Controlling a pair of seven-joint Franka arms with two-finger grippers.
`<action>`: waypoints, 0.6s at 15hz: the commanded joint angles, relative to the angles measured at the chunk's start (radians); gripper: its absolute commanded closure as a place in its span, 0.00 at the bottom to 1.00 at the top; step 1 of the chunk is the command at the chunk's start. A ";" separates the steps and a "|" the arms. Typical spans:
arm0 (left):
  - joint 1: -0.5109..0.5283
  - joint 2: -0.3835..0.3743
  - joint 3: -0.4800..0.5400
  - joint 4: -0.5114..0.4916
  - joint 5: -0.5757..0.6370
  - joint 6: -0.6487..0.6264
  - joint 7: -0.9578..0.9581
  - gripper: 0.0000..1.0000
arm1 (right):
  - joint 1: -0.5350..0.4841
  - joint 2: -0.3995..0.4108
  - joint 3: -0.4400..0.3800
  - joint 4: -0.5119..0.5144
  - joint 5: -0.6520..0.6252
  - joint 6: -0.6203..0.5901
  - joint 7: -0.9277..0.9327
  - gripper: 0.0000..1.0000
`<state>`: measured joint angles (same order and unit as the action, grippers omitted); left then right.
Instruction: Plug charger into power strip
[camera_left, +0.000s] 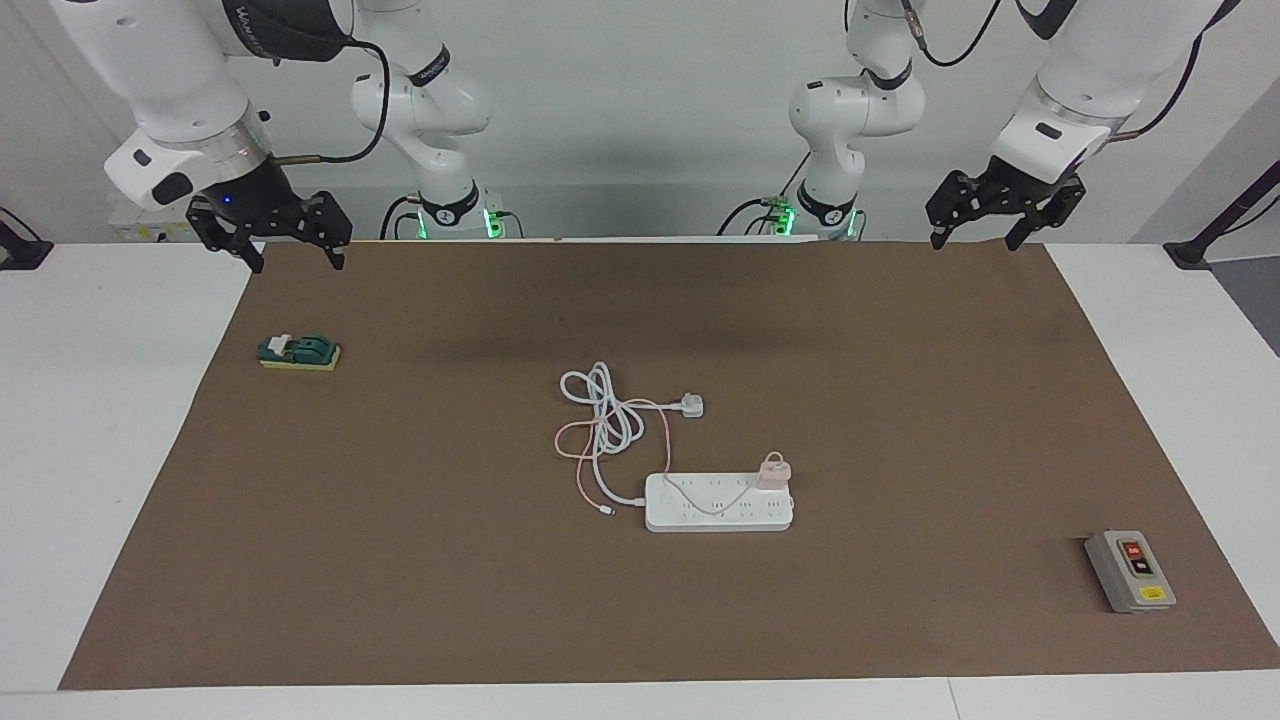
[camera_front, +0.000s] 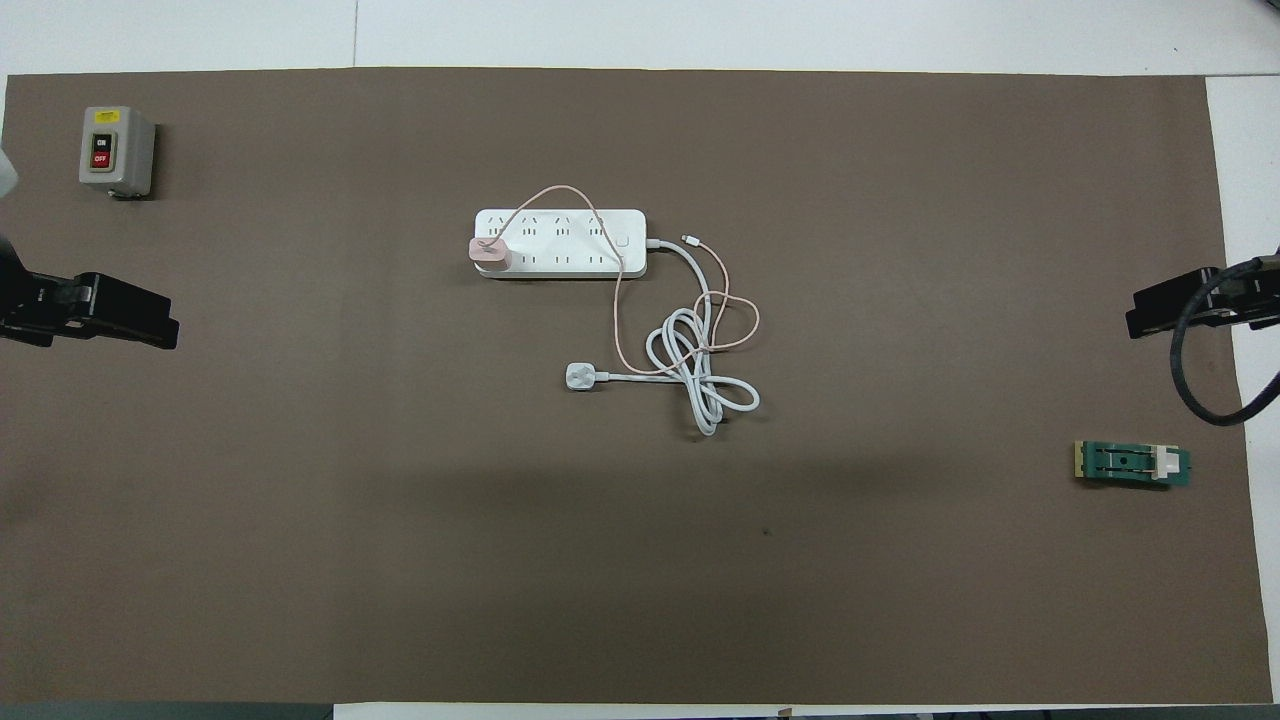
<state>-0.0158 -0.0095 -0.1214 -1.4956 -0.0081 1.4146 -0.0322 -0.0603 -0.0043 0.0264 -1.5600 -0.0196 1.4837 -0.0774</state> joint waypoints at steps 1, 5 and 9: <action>-0.006 0.008 -0.009 0.021 0.036 -0.019 -0.012 0.00 | -0.013 -0.016 0.010 -0.015 0.018 0.014 0.007 0.00; 0.007 0.006 -0.004 0.012 0.023 0.020 -0.005 0.00 | -0.012 -0.016 0.010 -0.017 0.016 0.015 0.005 0.00; 0.007 0.016 -0.003 0.009 0.023 0.040 -0.005 0.00 | -0.010 -0.016 0.010 -0.017 0.016 0.015 0.007 0.00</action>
<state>-0.0164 -0.0075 -0.1220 -1.4948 0.0080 1.4381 -0.0325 -0.0599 -0.0043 0.0265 -1.5600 -0.0196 1.4837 -0.0774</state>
